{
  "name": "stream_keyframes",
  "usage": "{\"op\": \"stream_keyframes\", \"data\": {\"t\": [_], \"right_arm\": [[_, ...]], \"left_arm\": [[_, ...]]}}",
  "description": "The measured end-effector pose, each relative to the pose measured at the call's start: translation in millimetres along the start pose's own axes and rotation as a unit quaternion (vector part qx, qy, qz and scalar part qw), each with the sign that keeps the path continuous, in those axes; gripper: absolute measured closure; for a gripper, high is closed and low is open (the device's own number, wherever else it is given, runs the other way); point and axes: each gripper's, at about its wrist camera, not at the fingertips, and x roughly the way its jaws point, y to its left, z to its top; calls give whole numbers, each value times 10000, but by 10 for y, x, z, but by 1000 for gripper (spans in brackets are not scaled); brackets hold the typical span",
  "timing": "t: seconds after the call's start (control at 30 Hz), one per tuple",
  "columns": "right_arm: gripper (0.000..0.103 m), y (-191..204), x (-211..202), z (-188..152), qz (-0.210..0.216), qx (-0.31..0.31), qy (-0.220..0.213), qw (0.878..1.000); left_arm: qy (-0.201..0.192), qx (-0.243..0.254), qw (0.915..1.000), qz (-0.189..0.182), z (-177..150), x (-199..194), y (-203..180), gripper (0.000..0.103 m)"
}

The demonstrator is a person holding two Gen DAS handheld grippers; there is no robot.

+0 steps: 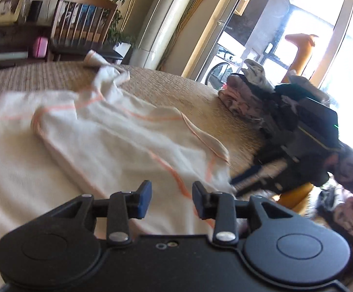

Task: Fold clothes
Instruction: 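Open both grippers to release the cloth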

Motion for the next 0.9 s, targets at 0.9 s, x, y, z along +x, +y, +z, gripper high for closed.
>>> {"op": "stream_keyframes", "data": {"t": [0.9], "right_arm": [[82,121,126,-249,566,-913,350,9936]], "left_arm": [[356,434,9909,1224,-70,527,173,0]]}}
